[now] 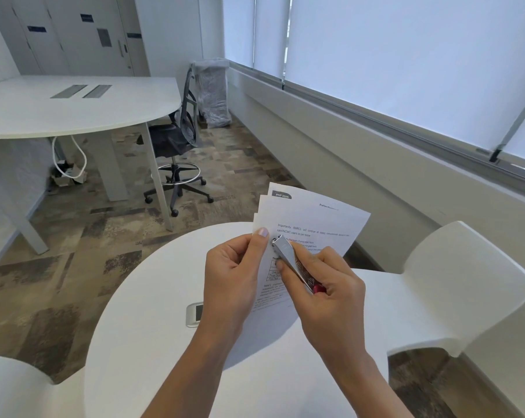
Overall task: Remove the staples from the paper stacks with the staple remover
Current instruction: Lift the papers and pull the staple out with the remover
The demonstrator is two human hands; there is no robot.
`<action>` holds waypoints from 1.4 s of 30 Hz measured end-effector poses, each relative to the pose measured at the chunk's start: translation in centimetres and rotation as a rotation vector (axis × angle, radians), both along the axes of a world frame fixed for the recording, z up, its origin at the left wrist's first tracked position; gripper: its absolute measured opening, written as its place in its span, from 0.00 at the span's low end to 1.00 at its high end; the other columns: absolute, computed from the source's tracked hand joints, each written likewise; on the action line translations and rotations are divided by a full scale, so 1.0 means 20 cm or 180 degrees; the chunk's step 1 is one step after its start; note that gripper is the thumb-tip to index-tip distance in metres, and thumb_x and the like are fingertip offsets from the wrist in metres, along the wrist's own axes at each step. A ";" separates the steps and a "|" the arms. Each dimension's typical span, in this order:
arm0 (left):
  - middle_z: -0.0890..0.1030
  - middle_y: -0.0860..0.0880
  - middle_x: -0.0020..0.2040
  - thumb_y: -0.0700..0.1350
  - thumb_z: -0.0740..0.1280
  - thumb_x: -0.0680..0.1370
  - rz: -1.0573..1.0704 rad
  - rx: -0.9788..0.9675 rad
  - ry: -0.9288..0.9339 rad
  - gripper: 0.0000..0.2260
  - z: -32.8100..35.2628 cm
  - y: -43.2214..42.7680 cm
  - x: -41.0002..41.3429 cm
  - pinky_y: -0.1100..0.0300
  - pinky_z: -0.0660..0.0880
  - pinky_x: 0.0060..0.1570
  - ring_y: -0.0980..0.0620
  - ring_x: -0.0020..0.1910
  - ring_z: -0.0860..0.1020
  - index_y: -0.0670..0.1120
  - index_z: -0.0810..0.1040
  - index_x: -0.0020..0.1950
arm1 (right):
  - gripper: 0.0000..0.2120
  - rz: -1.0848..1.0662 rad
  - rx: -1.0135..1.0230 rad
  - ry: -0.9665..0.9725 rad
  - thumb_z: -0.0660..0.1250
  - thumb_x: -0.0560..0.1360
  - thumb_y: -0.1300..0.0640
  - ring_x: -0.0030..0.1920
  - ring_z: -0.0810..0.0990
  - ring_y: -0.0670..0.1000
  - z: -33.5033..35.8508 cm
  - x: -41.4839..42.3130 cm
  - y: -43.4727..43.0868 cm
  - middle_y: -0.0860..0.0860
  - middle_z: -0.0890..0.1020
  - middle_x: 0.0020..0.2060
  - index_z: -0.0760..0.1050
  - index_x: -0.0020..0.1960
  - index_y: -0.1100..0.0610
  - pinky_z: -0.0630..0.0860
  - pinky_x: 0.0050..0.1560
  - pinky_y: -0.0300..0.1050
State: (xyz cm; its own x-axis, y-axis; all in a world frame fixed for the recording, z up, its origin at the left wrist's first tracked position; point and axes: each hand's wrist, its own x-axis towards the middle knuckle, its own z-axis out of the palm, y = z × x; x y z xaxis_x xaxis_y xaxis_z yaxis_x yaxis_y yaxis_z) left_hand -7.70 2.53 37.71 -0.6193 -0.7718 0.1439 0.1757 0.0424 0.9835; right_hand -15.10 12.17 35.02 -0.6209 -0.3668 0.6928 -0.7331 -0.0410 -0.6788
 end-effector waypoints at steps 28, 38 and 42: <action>0.87 0.53 0.42 0.53 0.64 0.80 0.0067 -0.0379 0.0463 0.12 -0.01 0.07 0.02 0.65 0.77 0.31 0.50 0.36 0.84 0.53 0.86 0.45 | 0.07 0.0237 -0.0583 -0.1093 0.73 0.73 0.57 0.32 0.74 0.47 0.00 0.12 0.00 0.42 0.76 0.31 0.84 0.51 0.55 0.76 0.28 0.42; 0.87 0.47 0.44 0.51 0.66 0.79 -0.0028 0.0371 0.0434 0.12 -0.04 0.06 0.02 0.53 0.83 0.42 0.46 0.42 0.86 0.47 0.87 0.44 | 0.12 0.0416 -0.0763 -0.1567 0.71 0.73 0.53 0.30 0.71 0.48 -0.03 0.15 -0.02 0.46 0.76 0.31 0.84 0.54 0.56 0.72 0.32 0.37; 0.87 0.46 0.46 0.53 0.66 0.79 -0.0053 0.0537 0.0317 0.13 -0.05 0.05 0.02 0.47 0.82 0.45 0.42 0.44 0.85 0.47 0.87 0.46 | 0.11 0.0432 -0.0718 -0.1430 0.71 0.72 0.53 0.32 0.74 0.50 -0.03 0.16 -0.01 0.51 0.79 0.35 0.84 0.54 0.50 0.77 0.31 0.45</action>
